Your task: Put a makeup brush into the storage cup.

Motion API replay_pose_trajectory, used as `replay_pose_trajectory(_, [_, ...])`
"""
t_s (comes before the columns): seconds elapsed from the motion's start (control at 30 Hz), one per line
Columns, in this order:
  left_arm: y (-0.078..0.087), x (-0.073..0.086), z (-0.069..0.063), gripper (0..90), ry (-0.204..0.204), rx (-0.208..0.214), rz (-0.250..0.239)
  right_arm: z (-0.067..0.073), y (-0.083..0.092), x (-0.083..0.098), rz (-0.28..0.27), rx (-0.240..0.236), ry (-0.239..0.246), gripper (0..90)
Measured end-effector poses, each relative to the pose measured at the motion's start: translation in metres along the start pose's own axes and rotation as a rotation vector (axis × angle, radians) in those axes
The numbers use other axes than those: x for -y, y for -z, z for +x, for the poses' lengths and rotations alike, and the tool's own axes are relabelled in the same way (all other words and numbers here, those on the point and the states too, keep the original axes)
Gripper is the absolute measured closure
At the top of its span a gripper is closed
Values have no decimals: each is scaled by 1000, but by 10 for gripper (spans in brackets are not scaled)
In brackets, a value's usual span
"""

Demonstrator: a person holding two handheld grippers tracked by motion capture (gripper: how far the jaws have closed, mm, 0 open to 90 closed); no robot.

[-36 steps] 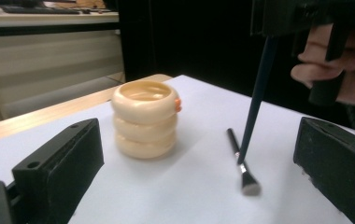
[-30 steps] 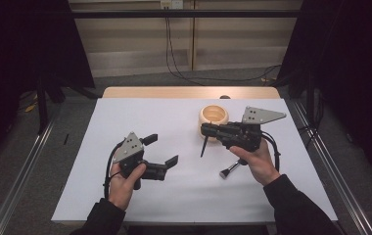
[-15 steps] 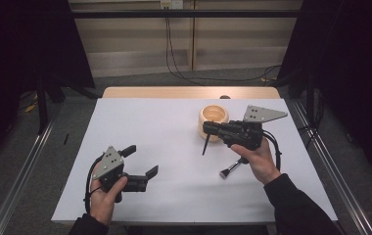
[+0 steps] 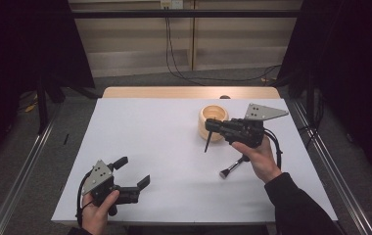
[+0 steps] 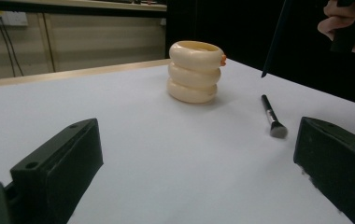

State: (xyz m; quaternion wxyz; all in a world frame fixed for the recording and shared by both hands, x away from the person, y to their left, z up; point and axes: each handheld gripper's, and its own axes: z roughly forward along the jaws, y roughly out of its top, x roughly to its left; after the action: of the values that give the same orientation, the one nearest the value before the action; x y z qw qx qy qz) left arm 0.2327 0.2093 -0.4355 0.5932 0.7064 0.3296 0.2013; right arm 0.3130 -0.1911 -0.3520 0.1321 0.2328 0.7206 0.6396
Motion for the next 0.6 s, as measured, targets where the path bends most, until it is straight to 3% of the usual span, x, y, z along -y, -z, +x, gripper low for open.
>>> replay_pose_trajectory(0.2, [8,3,5,11,22,-3,-17,-11,2,0,-5,28,-18,845])
replay_pose_trajectory(0.43, [7,5,5,11,8,-5,2,-25,3,-3,0,54,-32,845])
replay_pose_trajectory(0.5, [8,4,4,11,-5,9,-1,-28,2,-4,4,67,-24,845])
replay_pose_trajectory(0.6, [7,5,5,11,3,-4,11,-33,3,-8,8,79,-16,845])
